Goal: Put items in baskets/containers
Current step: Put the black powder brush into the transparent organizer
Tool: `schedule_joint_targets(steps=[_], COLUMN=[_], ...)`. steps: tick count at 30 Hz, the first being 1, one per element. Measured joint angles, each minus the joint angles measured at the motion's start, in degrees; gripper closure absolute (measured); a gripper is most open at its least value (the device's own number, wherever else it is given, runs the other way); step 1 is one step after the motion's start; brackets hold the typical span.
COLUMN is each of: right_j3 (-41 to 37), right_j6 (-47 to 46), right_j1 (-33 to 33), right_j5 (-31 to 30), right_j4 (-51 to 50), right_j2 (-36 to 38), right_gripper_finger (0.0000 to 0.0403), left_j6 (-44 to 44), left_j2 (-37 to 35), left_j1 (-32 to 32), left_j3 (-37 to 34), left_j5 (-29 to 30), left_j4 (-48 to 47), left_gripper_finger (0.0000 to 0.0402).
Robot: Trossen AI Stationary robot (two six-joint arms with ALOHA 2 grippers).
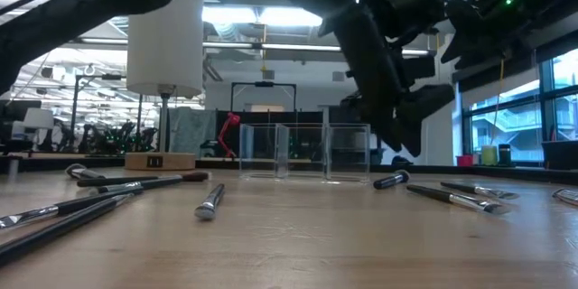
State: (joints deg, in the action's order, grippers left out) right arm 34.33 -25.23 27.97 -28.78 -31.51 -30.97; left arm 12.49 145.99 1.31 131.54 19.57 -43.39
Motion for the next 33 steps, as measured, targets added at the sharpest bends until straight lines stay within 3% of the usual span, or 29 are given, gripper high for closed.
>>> schedule_joint_targets(steps=[12, 19, 33], right_j3=[0.00, 0.00, -0.04], right_j6=[0.05, -0.02, 0.12], right_j1=[-0.01, -0.01, -0.01], right_j5=[0.49, 0.51, 0.53], right_j4=[0.28, 0.33, 1.03], right_j2=[-0.01, -0.01, -0.01], right_gripper_finger=[0.0231, 0.0231, 0.0231], left_j6=[0.72, 2.66, 2.17], left_j2=[0.52, 0.50, 1.68], left_j1=[1.14, 1.52, 1.72], left_j3=[-2.75, -2.75, -2.57], left_j5=[0.37, -4.02, -4.51], left_j4=[-0.79, -1.16, -2.01], left_gripper_finger=[0.0231, 0.0231, 0.0246])
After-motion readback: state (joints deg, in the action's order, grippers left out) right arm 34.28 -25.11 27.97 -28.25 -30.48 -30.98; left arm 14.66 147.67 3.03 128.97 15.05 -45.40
